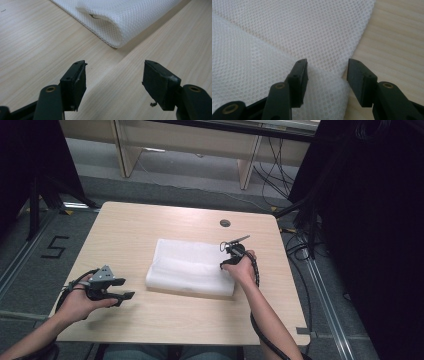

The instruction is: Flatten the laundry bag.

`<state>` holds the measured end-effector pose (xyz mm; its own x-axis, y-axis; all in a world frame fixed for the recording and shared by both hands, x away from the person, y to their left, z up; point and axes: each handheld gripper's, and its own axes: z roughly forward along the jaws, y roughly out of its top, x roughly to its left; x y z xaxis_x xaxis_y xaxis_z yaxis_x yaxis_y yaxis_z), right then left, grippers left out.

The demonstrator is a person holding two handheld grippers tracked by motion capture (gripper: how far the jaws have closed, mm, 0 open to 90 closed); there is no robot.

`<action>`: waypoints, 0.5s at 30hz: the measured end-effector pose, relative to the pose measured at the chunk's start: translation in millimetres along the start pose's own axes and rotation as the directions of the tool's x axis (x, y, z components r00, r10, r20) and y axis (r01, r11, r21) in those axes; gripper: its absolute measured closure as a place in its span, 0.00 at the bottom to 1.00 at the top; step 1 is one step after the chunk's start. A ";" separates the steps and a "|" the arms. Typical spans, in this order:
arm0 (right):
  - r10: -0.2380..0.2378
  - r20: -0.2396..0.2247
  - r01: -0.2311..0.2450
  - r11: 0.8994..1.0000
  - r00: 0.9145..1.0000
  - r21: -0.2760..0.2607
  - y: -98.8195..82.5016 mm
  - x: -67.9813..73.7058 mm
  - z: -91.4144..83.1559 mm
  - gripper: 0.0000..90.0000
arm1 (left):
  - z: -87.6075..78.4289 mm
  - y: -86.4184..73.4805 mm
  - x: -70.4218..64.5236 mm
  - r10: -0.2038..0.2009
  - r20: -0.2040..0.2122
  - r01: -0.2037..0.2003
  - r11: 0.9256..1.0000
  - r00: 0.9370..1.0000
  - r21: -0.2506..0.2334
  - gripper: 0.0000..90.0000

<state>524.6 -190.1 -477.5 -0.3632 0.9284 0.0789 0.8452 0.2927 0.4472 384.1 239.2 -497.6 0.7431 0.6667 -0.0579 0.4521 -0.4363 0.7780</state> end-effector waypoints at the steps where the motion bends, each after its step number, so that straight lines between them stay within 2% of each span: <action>1: -0.001 -0.008 0.001 1.000 1.000 0.009 0.7 1.2 0.5 0.57 | 0.0 0.0 -0.1 -0.002 -0.001 0.002 1.000 1.000 0.000 0.39; 3: -0.055 0.023 0.056 0.998 0.998 -0.020 2.1 2.6 0.5 0.56 | 0.3 -0.2 -0.1 0.000 -0.001 0.000 1.000 1.000 -0.005 0.39; 4: -0.066 0.002 0.066 0.997 0.998 -0.039 3.9 5.5 1.8 0.54 | -0.1 0.1 0.0 0.000 0.002 0.000 1.000 1.000 0.001 0.39; 6: -0.056 0.001 0.056 0.998 0.998 -0.029 4.2 7.3 1.8 0.54 | -0.3 0.1 0.3 0.004 -0.001 -0.004 1.000 1.000 0.004 0.39; 7: -0.053 -0.002 0.053 0.999 0.999 0.003 4.0 9.3 3.9 0.54 | -0.4 -0.1 -0.8 -0.013 0.005 0.013 1.000 1.000 0.004 0.39; 8: -0.071 0.001 0.071 0.997 0.997 -0.007 3.4 8.9 6.3 0.53 | -0.4 -0.2 -0.8 -0.012 0.004 0.012 1.000 1.000 0.001 0.39; 11: -0.074 0.003 0.074 0.997 0.997 -0.010 2.6 9.0 8.6 0.53 | -0.2 -0.3 -0.5 -0.004 -0.001 0.004 1.000 1.000 -0.008 0.39; 12: -0.061 0.003 0.061 0.998 0.998 0.014 2.4 10.8 7.1 0.53 | -0.3 -0.2 0.0 0.005 -0.001 -0.005 1.000 1.000 -0.008 0.39; 13: -0.061 0.003 0.061 0.998 0.998 0.014 2.4 10.8 7.1 0.53 | -0.6 0.1 0.1 0.002 0.003 -0.002 1.000 1.000 0.001 0.39; 14: -0.118 0.027 0.118 0.993 0.993 0.003 2.0 10.5 8.9 0.54 | -0.4 0.1 0.1 0.002 0.003 -0.002 1.000 1.000 0.000 0.39; 15: -0.118 0.027 0.118 0.993 0.993 0.003 2.0 10.5 8.9 0.54 | -0.4 0.3 0.4 0.006 -0.002 -0.006 1.000 1.000 0.005 0.39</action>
<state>525.9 -177.7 -483.7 -0.4498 0.8931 0.0015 0.7975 0.4008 0.4509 384.4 239.5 -497.1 0.7444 0.6657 -0.0521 0.4505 -0.4431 0.7750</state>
